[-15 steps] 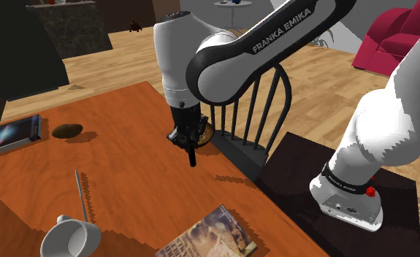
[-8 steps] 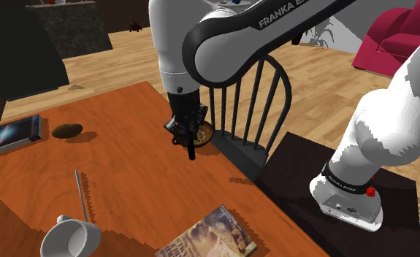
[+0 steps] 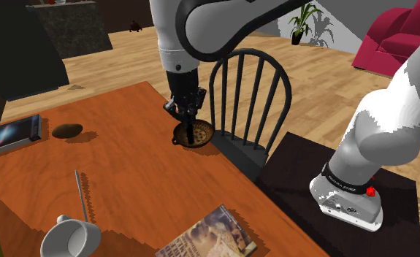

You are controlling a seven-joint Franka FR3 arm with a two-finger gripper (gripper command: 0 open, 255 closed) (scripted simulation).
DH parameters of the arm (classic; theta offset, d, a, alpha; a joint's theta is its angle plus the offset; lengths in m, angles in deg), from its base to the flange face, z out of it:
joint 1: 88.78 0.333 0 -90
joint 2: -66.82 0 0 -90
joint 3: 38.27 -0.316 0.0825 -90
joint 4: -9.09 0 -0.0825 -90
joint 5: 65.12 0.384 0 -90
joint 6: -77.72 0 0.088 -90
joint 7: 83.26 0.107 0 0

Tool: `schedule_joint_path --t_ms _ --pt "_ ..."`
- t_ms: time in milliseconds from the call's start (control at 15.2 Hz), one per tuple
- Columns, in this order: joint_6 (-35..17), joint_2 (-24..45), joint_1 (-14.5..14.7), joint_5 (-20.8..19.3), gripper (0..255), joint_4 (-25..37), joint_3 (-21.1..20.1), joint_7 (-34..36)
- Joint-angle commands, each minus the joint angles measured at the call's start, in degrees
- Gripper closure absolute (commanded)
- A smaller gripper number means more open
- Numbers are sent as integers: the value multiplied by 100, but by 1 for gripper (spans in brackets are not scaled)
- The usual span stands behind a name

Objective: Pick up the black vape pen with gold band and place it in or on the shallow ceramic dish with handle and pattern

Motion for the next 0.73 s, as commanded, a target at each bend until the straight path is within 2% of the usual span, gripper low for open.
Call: schedule_joint_path --t_ms 0,660 --pt "89 81 -117 -61 255 155 139 -227" --pt "507 822 -655 -390 255 1258 718 -1191"
